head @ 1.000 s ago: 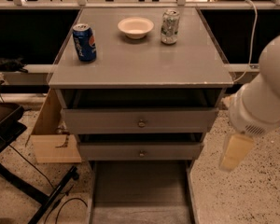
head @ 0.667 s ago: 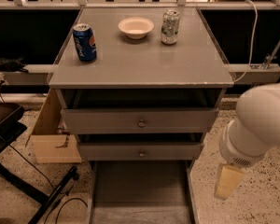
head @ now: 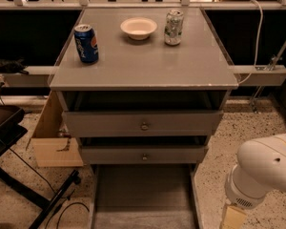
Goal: Close bottom drawer
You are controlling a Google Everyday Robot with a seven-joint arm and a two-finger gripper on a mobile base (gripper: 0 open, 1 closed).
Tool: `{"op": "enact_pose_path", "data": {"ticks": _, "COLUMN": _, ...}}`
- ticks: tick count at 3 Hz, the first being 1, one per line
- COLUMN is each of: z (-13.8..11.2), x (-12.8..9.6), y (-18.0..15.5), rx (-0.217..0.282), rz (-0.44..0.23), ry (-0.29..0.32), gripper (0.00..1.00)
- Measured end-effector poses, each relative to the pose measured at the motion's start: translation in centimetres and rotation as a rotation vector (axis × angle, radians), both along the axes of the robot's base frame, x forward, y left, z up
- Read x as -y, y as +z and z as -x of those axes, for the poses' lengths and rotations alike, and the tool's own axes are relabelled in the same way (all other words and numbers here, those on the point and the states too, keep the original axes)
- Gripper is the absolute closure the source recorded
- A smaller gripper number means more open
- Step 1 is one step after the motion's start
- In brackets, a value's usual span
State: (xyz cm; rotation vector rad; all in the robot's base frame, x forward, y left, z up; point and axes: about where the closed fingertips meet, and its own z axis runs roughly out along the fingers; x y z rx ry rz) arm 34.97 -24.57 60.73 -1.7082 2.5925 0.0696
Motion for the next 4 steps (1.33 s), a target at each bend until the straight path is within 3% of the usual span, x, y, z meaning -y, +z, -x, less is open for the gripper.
{"op": "enact_pose_path", "data": {"ticks": 1, "z": 0.0, "x": -0.2, "y": -0.3, "rx": -0.001, "rz": 0.008, "ry": 0.011, "gripper": 0.0}}
{"op": "enact_pose_path", "data": {"ticks": 2, "z": 2.1, "x": 1.0, "y": -9.2, "rx": -0.058, "rz": -0.038, "ry": -0.001, "gripper": 0.27}}
{"op": "enact_pose_path", "data": {"ticks": 3, "z": 3.8, "x": 2.3, "y": -17.2, "rx": -0.047, "rz": -0.121, "ry": -0.051, "gripper": 0.5}}
{"op": "enact_pose_path", "data": {"ticks": 4, "z": 3.4, "x": 3.8, "y": -23.9, "rx": -0.031, "rz": -0.18, "ry": -0.114, "gripper": 0.74}}
